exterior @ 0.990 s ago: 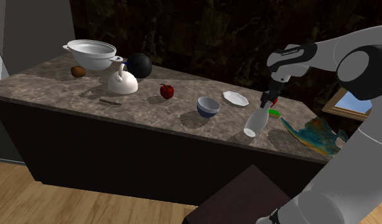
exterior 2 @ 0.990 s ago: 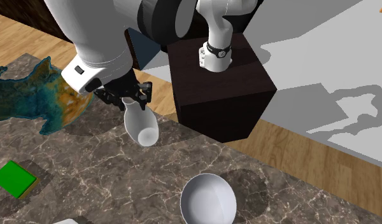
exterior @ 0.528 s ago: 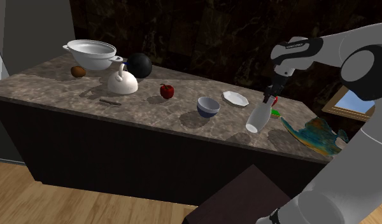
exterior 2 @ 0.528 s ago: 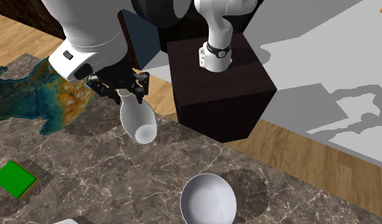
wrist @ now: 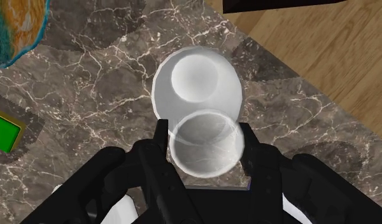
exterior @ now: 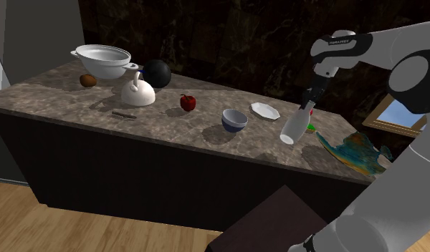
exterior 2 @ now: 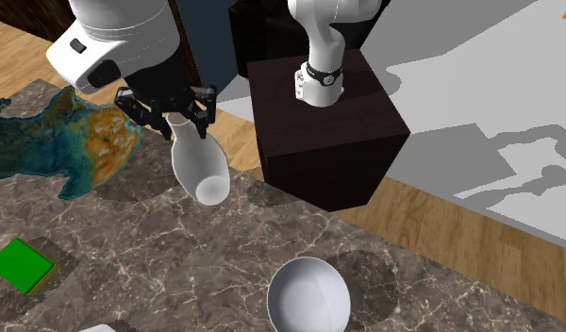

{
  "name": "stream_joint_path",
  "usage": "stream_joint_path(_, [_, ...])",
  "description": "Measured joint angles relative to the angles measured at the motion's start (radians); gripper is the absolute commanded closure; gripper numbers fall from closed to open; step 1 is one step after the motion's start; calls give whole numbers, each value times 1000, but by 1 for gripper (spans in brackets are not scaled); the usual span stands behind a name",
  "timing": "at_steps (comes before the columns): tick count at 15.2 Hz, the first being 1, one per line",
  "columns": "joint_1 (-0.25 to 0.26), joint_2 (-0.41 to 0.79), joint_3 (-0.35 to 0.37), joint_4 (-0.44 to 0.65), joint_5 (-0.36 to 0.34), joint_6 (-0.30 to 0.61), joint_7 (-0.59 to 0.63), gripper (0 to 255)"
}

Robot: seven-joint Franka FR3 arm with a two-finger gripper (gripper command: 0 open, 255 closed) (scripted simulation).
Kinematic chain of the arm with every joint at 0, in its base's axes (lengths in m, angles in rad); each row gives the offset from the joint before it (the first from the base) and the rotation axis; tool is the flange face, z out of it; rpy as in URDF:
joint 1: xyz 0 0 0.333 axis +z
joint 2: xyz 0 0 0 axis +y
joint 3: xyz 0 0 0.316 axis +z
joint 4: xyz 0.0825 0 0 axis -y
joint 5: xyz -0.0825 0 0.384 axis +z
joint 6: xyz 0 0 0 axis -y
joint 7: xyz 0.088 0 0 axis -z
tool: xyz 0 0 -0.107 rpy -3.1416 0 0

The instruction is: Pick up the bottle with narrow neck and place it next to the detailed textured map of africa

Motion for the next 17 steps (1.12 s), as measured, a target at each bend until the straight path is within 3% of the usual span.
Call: stream_joint_path(17, [-15,25,-8,255,14,-233,-23,255])
